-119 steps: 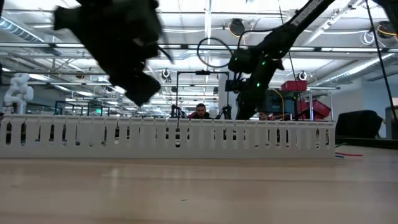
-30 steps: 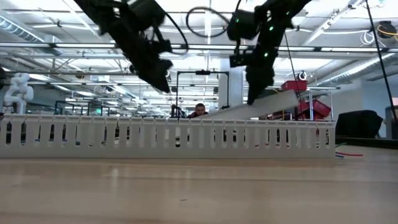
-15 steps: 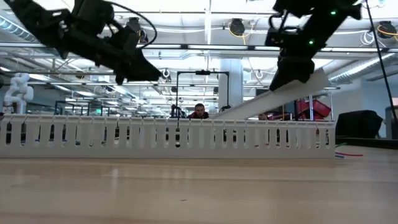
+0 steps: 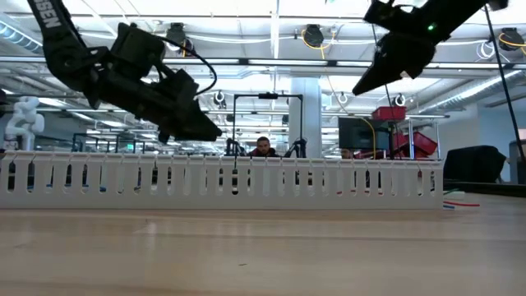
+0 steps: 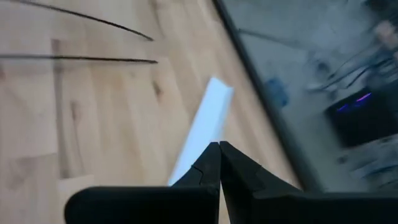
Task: Ziptie cables
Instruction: Close the white cable duct
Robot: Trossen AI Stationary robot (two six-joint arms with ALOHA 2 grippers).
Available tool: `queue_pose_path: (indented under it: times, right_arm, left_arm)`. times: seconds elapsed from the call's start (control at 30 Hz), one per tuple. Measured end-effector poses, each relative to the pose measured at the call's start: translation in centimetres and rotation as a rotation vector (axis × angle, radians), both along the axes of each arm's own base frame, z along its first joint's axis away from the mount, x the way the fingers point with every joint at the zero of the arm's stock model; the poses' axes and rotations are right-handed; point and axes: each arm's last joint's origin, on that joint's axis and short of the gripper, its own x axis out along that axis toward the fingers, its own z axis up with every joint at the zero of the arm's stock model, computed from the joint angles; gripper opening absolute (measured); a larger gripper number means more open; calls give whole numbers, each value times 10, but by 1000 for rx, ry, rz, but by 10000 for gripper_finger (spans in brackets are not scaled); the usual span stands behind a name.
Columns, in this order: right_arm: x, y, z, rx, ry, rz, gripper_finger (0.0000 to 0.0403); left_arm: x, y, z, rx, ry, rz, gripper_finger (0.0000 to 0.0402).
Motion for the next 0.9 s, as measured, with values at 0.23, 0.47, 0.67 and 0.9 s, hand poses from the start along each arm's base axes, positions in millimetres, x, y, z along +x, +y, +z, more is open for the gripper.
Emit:
queue_pose_path:
  times: [0.23,0.47,0.67,0.9]
  right_arm:
    - [8,-44,-39,268,100,-95,9]
    - [14,-65,-66,529,149,-104,99]
    - [23,-66,-94,621,209,-179,164]
    - [31,-75,-118,621,243,-279,163]
  left_arm:
    - [8,-1,6,-14,-31,-6,145]
    - [10,-8,4,8,5,-46,145]
    - [9,-8,2,33,37,-57,145]
    - [9,-8,2,100,64,-75,145]
